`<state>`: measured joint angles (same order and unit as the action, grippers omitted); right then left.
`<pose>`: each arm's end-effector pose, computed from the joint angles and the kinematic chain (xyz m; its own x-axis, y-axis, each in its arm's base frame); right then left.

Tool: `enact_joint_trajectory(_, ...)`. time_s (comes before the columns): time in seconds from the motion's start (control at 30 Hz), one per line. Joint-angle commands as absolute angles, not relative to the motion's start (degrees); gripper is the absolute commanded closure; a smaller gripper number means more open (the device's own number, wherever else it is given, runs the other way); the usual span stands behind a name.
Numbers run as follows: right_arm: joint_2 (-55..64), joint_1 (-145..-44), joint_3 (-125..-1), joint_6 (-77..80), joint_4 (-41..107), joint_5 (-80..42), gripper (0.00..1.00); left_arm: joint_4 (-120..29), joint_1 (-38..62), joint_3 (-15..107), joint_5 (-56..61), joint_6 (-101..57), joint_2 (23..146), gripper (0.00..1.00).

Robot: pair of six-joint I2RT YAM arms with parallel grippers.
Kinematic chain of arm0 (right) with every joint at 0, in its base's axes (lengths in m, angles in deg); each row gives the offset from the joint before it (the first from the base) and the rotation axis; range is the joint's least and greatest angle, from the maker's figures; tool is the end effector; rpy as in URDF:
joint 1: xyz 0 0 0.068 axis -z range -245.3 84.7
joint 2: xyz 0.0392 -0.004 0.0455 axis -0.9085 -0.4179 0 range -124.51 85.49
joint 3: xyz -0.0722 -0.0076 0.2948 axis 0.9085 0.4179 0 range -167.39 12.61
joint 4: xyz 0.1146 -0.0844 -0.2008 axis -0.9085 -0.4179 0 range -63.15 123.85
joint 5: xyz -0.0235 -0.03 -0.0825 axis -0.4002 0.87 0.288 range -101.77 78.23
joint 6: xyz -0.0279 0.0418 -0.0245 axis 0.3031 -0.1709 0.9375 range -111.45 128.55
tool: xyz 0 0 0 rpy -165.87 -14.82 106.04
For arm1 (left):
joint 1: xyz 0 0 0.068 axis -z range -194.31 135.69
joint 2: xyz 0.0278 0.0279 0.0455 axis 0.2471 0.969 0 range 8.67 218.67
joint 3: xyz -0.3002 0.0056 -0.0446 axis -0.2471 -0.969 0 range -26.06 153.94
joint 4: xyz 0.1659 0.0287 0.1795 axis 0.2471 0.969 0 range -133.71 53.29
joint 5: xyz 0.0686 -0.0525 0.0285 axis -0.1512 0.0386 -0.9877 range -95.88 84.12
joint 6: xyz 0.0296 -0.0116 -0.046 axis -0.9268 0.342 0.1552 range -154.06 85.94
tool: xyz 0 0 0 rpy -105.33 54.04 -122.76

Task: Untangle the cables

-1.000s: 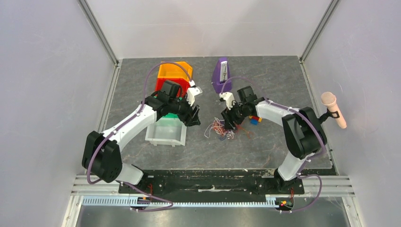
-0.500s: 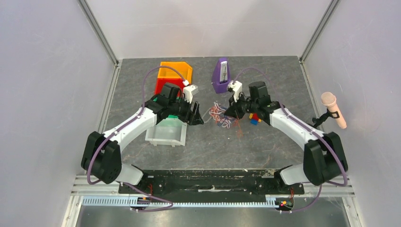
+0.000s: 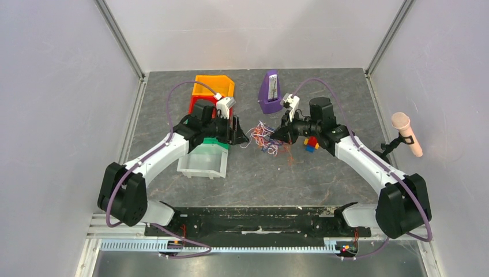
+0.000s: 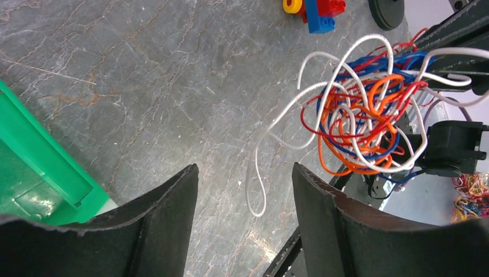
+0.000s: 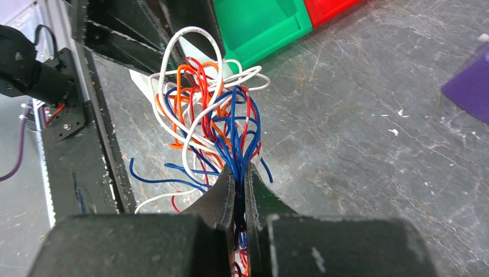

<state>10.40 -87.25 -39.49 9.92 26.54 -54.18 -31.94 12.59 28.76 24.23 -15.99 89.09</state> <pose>0.2371 0.1237 0.3134 -0.4485 -0.1998 -0.8712 -0.8270 0.4625 0.3196 0.2483 -0.1476 0.2952 -0.7462 0.0777 -0.6612 0.5422 0.6472 -0.5358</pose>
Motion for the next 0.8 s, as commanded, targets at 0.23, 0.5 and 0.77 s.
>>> enact_joint_trajectory(0.23,11.1,-84.7,-40.5,9.3,25.2,-56.1,1.0,-29.6,12.1,31.5,22.2,-16.9,88.2,0.97)
enact_joint_trajectory(0.5,6.6,-78.0,-39.8,27.6,13.1,-41.8,0.99,-11.5,6.6,40.3,18.3,-30.2,83.1,0.98)
enact_joint_trajectory(0.77,1.7,-77.8,-36.9,32.2,15.4,-33.1,0.96,-6.9,5.8,49.6,14.0,-37.2,79.6,0.98)
